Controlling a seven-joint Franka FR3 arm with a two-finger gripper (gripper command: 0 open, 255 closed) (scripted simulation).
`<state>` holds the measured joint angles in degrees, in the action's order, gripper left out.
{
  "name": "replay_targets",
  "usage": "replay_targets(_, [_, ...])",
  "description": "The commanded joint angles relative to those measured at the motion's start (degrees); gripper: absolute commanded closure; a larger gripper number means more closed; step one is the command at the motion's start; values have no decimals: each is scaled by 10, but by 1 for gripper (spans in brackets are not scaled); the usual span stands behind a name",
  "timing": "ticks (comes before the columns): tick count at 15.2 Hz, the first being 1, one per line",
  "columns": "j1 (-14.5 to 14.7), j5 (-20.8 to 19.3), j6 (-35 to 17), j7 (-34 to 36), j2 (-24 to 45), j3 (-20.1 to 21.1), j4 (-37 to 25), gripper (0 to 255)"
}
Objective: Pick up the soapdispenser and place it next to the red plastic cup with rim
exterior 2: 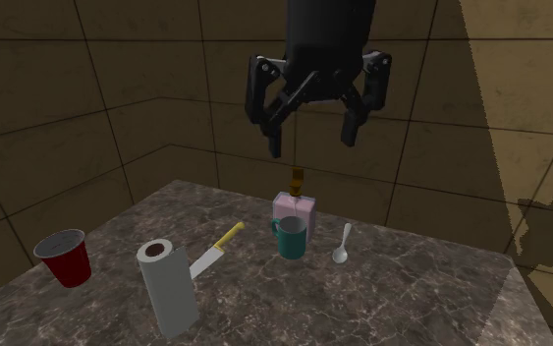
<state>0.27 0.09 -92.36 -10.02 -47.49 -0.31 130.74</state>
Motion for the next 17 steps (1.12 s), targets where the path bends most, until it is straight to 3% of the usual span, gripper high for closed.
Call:
replay_targets(1, [0, 0, 0, 0, 0, 0, 0, 0])
replay_targets(10, [30, -19, -153, -180, 111, -103, 37, 0])
replay_targets(17, [67, 7, -254, -331, 246, -180, 7, 0])
